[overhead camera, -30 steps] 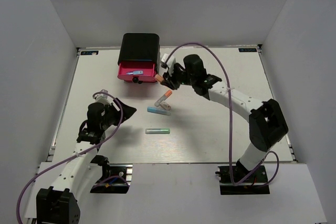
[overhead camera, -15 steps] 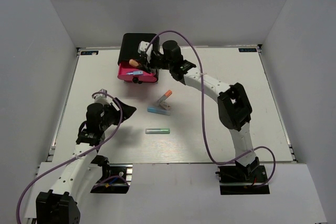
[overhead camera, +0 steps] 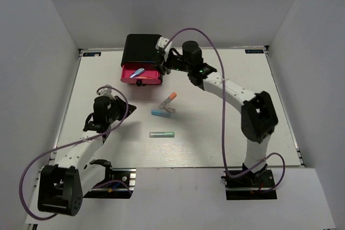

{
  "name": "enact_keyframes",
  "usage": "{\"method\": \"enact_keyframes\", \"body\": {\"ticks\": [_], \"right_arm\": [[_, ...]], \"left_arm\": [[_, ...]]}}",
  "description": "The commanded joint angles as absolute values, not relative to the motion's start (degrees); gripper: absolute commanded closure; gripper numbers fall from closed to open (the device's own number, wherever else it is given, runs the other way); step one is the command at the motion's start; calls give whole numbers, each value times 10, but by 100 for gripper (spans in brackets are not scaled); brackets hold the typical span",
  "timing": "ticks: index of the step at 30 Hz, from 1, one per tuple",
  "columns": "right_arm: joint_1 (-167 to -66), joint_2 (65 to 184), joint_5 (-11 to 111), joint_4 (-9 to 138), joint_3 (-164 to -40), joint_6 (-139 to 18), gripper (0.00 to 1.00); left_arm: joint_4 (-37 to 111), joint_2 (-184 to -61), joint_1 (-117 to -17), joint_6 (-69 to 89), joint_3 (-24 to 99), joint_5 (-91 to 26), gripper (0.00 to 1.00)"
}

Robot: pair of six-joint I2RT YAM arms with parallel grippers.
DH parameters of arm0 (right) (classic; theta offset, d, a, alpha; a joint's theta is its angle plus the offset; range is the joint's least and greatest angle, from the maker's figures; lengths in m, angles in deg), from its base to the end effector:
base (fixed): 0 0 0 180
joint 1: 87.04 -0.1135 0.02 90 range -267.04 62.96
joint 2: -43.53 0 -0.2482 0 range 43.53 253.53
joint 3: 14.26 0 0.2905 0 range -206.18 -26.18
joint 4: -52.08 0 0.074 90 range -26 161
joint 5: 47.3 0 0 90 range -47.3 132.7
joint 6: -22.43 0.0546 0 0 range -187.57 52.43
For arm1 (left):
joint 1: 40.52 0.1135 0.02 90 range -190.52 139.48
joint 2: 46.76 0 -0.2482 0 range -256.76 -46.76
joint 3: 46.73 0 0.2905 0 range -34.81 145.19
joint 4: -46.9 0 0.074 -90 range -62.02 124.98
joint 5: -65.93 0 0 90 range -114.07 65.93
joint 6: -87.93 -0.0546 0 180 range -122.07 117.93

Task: Sort the stationery into containers
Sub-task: Place the pen in the drawer, then close the drawer in the storage box.

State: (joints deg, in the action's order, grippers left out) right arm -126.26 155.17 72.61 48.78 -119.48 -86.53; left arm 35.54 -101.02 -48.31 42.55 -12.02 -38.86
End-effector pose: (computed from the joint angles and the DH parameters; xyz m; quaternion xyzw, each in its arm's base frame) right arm 0.3867 0.3507 0.3051 -0.4961 0.5267 0.3013 0.6210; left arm 0.2533 -0.0487 0.1526 -0.2123 0.8386 -0.3164 0.3893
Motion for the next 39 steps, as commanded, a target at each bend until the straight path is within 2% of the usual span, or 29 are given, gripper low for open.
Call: {"method": "enact_keyframes", "body": {"ticks": [1,2,5,11,22,28,36,39], "right_arm": [[-1233,1456,720,447,-1130,-822,60],[-1225,1436,716,457,-1118,-826,79],[-1206,1390,716,504,-1049,-843,100],[-1166,1301,707,530,-896,-868,100],[-1131,1253,716,542,-823,-866,100],[-1124,1254,729,556,-815,-866,100],[-1120,1247,731,557,-798,-866,100],[-1116,1247,730,555,-797,-866,100]], "left_arm": [[431,-1067,-484,428,-69,-369,84],[438,-1084,-484,422,-59,-369,84],[451,-1150,-484,417,-8,-369,84],[451,-1239,-484,417,65,-351,85],[438,-1314,-484,417,153,-334,81],[425,-1346,-484,422,204,-334,71],[405,-1395,-484,428,257,-323,48],[399,-1403,-484,428,272,-323,44]]}}
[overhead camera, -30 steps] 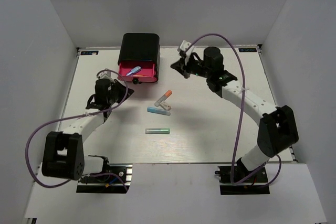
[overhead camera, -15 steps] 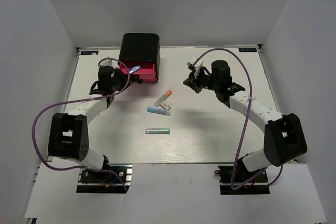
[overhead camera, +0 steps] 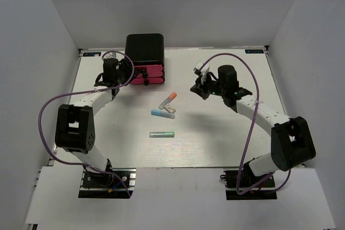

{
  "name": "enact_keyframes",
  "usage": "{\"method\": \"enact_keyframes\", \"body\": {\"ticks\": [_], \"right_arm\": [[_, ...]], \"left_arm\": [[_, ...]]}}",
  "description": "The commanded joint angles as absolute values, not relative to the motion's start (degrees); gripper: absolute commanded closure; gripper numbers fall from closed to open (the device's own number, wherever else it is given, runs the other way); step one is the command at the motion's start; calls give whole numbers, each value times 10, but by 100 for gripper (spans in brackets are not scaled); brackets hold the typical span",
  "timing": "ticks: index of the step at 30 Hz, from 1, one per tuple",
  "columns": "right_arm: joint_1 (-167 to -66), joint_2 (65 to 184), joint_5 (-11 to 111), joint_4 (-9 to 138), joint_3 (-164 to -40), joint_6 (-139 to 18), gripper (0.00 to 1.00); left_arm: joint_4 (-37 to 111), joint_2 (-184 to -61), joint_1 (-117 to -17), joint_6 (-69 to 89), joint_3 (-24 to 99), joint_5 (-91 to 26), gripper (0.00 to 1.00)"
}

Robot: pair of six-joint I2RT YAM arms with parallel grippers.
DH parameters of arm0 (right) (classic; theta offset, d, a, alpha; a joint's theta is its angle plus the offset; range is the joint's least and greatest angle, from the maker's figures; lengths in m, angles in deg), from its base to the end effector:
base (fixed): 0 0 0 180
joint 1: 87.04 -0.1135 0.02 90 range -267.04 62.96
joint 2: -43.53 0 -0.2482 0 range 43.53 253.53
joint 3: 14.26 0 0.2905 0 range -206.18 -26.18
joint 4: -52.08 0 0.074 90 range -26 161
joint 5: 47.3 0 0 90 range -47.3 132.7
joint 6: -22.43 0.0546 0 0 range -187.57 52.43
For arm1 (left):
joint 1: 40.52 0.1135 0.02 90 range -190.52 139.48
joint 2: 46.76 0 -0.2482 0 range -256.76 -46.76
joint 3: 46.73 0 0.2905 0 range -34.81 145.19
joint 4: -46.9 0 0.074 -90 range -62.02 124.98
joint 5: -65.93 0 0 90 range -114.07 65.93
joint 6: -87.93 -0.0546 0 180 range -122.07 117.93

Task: Sort the stationery into containers
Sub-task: Close the drawer in the storage box.

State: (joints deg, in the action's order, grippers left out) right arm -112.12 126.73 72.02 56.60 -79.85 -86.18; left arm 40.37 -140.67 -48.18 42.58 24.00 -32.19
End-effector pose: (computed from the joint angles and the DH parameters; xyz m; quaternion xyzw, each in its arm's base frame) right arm 0.3330 0.1854 0.2263 -0.4298 0.6925 0.2401 0.5274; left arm 0.4105 -0.0630 0.1833 -0.2399 0.8293 -0.2758 0.4226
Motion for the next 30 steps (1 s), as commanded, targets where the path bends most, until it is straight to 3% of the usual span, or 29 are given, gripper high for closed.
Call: {"method": "enact_keyframes", "body": {"ticks": [1,14,15,30], "right_arm": [[-1116,1245,729,556,-796,-867,100],[-1111,1240,735,559,-785,-873,100],[-1112,1241,735,558,-781,-873,100],[-1111,1229,731,554,-769,-874,100]], "left_arm": [[399,-1408,-484,428,272,-323,41],[423,-1408,-484,444,265,-318,13],[423,-1408,-484,444,265,-312,8],[353,-1392,-484,515,272,-206,2]]}}
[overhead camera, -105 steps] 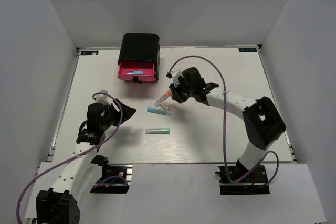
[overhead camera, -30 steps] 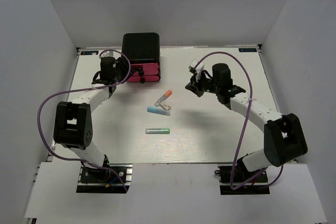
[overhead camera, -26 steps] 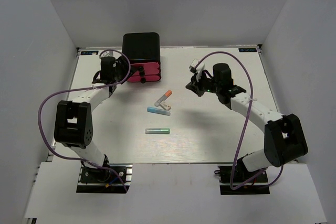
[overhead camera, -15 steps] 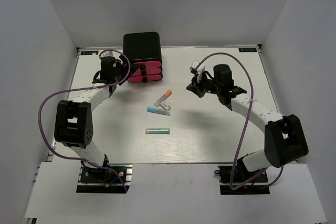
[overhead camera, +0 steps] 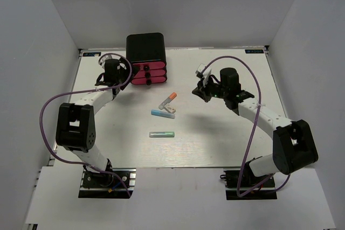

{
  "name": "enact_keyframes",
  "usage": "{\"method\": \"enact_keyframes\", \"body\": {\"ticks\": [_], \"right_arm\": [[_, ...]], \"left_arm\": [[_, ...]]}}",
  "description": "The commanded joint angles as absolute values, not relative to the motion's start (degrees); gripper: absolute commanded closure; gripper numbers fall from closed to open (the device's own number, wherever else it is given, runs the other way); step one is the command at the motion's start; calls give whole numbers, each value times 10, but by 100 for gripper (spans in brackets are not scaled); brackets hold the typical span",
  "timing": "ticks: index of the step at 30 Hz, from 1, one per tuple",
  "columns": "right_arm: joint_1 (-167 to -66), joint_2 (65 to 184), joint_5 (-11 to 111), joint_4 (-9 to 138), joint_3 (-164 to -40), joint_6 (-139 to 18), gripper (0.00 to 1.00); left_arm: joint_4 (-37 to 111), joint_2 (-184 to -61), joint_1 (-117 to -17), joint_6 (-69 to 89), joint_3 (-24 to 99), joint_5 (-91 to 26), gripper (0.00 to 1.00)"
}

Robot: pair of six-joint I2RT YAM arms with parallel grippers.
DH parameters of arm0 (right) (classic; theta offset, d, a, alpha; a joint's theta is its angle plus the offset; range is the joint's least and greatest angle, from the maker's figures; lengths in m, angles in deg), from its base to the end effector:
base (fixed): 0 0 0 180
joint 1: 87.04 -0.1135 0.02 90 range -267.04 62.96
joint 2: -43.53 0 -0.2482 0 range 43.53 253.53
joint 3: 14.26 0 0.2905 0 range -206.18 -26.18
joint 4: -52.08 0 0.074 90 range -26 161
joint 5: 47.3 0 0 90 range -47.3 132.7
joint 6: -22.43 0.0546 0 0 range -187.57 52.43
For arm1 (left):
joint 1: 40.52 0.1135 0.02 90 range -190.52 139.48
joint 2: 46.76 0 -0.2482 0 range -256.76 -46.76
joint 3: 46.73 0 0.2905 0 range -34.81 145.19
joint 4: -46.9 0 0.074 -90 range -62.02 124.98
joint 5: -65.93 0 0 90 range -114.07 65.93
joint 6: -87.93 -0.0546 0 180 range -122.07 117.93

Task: Sort the stationery into containers
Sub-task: Close the drawer in the storage box.

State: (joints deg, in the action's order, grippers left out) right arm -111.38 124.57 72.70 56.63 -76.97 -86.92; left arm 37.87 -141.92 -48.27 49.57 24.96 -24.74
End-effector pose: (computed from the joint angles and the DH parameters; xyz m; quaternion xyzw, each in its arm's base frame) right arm 0.3248 0.1769 0.2202 -0.4323 0.6939 0.2387 0.5241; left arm 0.4133 -0.0569 0.1759 -0.3250 0.8142 -0.2427 0.4153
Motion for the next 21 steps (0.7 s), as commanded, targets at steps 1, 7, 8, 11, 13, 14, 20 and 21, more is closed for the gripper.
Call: {"method": "enact_keyframes", "body": {"ticks": [1,7,8,11,13,14,20,21], "right_arm": [[-1110,1228,732,555,-767,-875,100],[-1109,1223,734,553,-764,-877,100],[-1109,1225,732,555,-761,-879,100],[-1110,1222,732,554,-758,-881,100],[-1109,1220,731,554,-755,-883,100],[-1109,1218,731,553,-754,-885,100],[-1110,1211,728,552,-745,-883,100],[-1109,1211,728,550,-743,-883,100]], "left_arm": [[353,-1392,-484,515,272,-206,2],[347,-1382,-479,521,272,-189,1],[347,-1382,-479,521,272,-189,1],[352,-1382,-479,521,272,-189,1],[352,-1376,-479,521,272,-189,1],[352,-1376,-479,521,272,-182,1],[341,-1376,-479,515,272,-168,1],[341,-1369,-479,515,272,-168,1]]}}
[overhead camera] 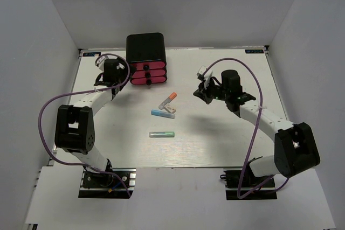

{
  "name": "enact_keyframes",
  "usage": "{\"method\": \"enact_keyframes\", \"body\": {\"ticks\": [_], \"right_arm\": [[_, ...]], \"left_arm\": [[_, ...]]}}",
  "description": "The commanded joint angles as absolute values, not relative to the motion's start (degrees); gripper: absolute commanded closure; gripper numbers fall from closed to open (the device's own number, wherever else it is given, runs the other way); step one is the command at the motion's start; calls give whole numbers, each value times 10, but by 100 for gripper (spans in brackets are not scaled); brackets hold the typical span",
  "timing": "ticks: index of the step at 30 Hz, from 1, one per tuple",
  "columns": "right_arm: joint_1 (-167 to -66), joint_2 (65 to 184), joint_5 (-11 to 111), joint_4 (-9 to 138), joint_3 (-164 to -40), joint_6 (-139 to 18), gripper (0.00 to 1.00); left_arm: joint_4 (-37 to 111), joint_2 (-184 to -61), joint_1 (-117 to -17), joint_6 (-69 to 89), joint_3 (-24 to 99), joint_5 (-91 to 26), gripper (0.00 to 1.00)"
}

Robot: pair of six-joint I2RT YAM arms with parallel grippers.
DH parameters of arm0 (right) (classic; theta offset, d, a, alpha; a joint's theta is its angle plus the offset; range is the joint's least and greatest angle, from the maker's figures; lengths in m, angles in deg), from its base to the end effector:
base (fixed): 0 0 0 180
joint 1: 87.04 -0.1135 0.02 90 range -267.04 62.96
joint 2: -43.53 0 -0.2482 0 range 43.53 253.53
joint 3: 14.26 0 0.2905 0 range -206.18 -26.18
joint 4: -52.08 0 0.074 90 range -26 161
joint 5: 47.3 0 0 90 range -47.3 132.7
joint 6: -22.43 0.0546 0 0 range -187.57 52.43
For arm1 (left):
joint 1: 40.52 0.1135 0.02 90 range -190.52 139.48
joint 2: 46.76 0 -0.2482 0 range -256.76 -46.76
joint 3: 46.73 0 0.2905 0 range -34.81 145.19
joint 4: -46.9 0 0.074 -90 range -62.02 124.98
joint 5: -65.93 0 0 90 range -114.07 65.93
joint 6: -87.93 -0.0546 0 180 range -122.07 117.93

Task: Sort the stationery into containers
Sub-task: Close the drawer in the storage box.

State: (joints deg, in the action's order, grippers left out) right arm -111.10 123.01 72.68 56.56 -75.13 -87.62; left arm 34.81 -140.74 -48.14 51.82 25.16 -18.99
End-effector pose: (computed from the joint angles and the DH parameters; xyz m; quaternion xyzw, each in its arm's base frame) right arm 0.3190 0.1723 0.2173 -0.4348 0.6934 0.2343 0.5246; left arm 0.4096 -0.0499 0.1797 -0.3659 0.8037 -0.2055 0.4219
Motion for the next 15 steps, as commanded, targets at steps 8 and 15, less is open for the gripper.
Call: {"method": "enact_keyframes", "body": {"ticks": [8,15], "right_arm": [[-1109,1209,729,552,-735,-882,100],[-1109,1203,724,550,-725,-887,100]], "left_arm": [[356,-1347,-479,499,241,-170,1],[383,-1320,-484,432,187,-257,35]]}}
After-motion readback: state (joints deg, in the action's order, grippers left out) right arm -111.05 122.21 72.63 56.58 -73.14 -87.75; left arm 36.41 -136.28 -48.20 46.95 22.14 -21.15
